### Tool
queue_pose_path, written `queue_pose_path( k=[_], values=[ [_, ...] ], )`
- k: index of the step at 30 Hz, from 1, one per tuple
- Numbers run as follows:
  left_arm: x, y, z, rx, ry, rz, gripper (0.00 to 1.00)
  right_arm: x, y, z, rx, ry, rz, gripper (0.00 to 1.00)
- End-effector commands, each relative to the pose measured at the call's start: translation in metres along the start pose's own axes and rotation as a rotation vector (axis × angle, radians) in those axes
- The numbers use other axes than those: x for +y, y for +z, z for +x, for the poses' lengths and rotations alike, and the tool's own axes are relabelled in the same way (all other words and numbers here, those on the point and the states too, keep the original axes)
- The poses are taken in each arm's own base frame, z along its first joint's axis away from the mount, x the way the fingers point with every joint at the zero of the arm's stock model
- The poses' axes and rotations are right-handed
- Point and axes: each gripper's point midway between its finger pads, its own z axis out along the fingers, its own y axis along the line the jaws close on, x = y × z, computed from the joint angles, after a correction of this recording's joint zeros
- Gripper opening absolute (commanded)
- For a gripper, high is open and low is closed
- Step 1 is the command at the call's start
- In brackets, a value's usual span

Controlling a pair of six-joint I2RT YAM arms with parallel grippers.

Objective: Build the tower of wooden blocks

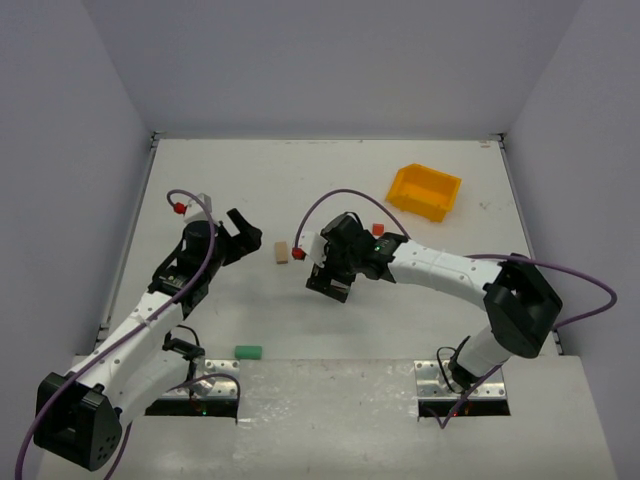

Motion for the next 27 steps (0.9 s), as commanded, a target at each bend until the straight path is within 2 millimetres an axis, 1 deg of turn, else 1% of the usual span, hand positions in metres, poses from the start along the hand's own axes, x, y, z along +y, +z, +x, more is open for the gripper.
queue_pose_path(
  k=[1, 3, 9, 13, 20, 27],
  values=[
    [-0.009, 0.001, -0.010, -0.035, -0.003, 0.029, 1.00, -0.010, 0.002, -0.012, -0.041, -0.038, 0.043, 0.97],
    [-0.009, 0.001, -0.010, -0.034, -0.003, 0.029, 1.00, -0.010, 0.003, -0.009, -0.029, -0.041, 0.040, 0.93],
    [-0.009, 0.001, -0.010, -0.034, -0.003, 0.030, 1.00, -0.005, 0.005, -0.001, 0.001, -0.039, 0.021, 0.92],
    [-0.009, 0.001, -0.010, -0.037, -0.004, 0.034, 1.00, -0.002, 0.005, 0.000, -0.001, -0.041, 0.003, 0.91],
    [-0.009, 0.002, -0.010, -0.036, -0.003, 0.031, 1.00, -0.003, 0.010, 0.007, 0.040, -0.037, 0.002, 0.89],
    [-0.008, 0.001, -0.011, -0.043, -0.006, 0.030, 1.00, -0.003, 0.011, 0.008, 0.041, -0.035, 0.006, 0.88]
  ],
)
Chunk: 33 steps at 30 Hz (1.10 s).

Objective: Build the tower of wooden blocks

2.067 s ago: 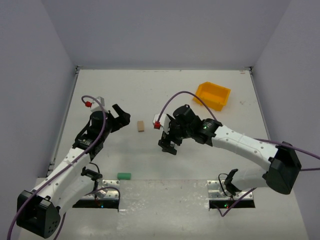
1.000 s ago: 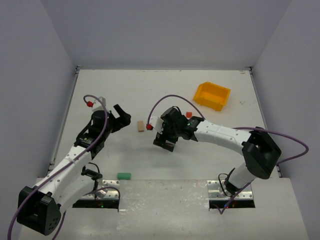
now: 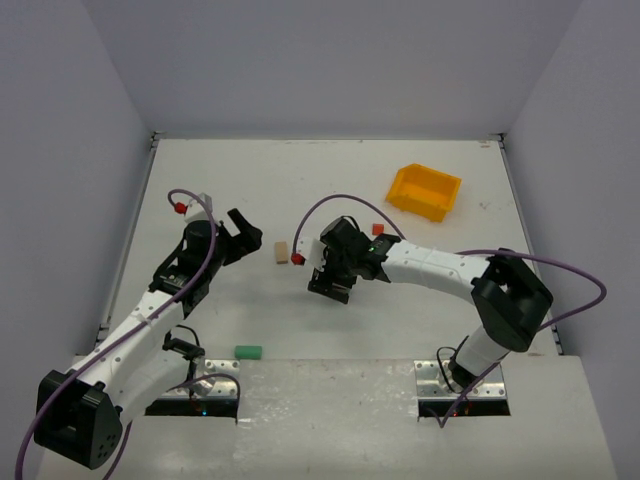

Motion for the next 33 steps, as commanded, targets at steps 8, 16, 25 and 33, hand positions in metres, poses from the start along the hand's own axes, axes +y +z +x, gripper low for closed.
queue_pose_path(
  k=[8, 16, 25, 33],
  values=[
    [-0.0085, -0.0010, -0.0136, -0.056, -0.010, 0.031, 1.00, -0.0082, 0.0005, -0.0080, -0.013, -0.009, 0.034, 0.81],
    [-0.0088, -0.0012, -0.0138, -0.057, -0.010, 0.033, 1.00, -0.0106, 0.0015, -0.0098, -0.015, 0.004, 0.046, 0.75],
    [-0.0095, -0.0002, -0.0130, -0.053, -0.012, 0.036, 1.00, -0.0144, -0.0003, -0.0120, -0.024, 0.016, 0.070, 0.68],
    [-0.0091, 0.0007, -0.0125, -0.054, -0.013, 0.035, 1.00, -0.0147, -0.0009, -0.0122, -0.026, 0.024, 0.074, 0.65]
  ],
)
